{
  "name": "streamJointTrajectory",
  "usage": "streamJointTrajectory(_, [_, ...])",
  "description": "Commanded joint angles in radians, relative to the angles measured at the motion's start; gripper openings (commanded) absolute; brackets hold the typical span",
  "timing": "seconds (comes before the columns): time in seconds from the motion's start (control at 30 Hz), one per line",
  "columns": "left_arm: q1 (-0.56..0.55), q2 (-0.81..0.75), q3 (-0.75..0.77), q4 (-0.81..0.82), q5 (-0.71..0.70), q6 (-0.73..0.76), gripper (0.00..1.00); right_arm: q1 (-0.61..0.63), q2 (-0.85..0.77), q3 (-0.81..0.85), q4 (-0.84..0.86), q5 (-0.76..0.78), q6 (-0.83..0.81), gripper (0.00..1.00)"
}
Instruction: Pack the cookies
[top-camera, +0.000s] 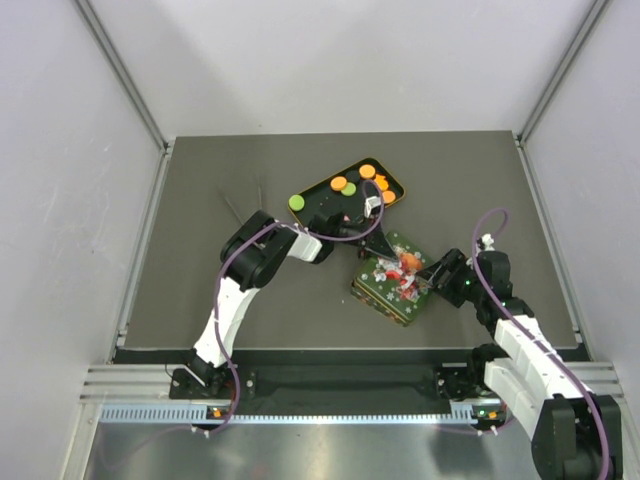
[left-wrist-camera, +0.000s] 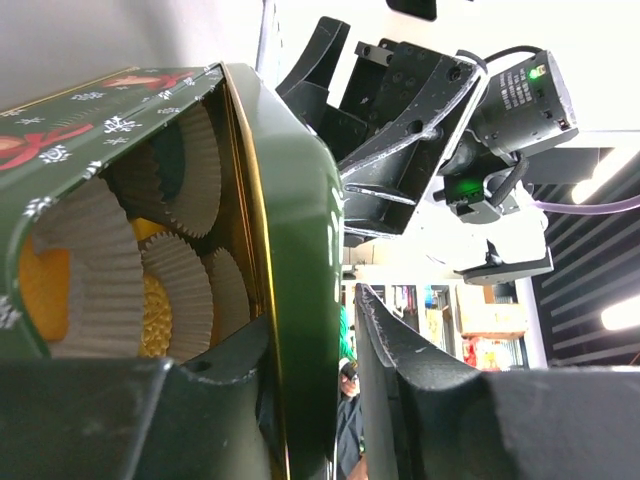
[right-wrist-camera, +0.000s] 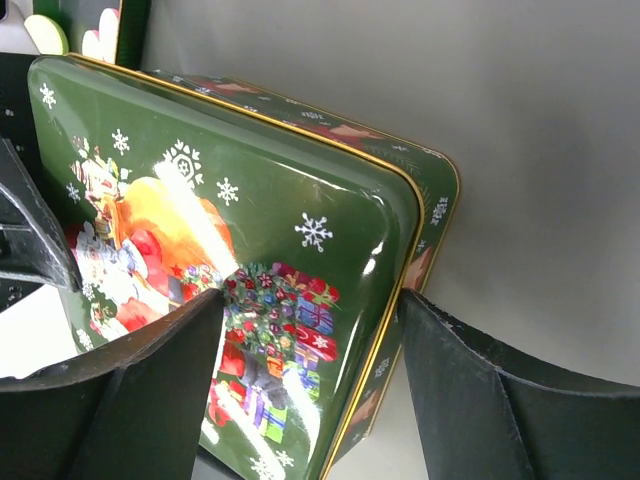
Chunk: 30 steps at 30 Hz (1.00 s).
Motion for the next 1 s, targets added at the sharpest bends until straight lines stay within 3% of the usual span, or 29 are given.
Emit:
streamJointTrajectory(0.0, [0.027, -0.019, 0.008, 0.085, 0.004, -0.006, 0.33, 0.009, 0.008, -0.011, 0.025, 0.019, -0.009, 0.7])
streamJointTrajectory(0.5, [0.099, -0.095, -0.048, -0.14, -0.045, 0.187, 0.36, 0.01, 0.028, -0.004, 0.025, 0.02, -0.016, 0.7])
streamJointTrajectory(0.97, [0.153, -0.175, -0.022, -0.576, -0.117, 0.5, 0.36, 0.009, 0.028, 0.018, 0.004, 0.025, -0.029, 0.71])
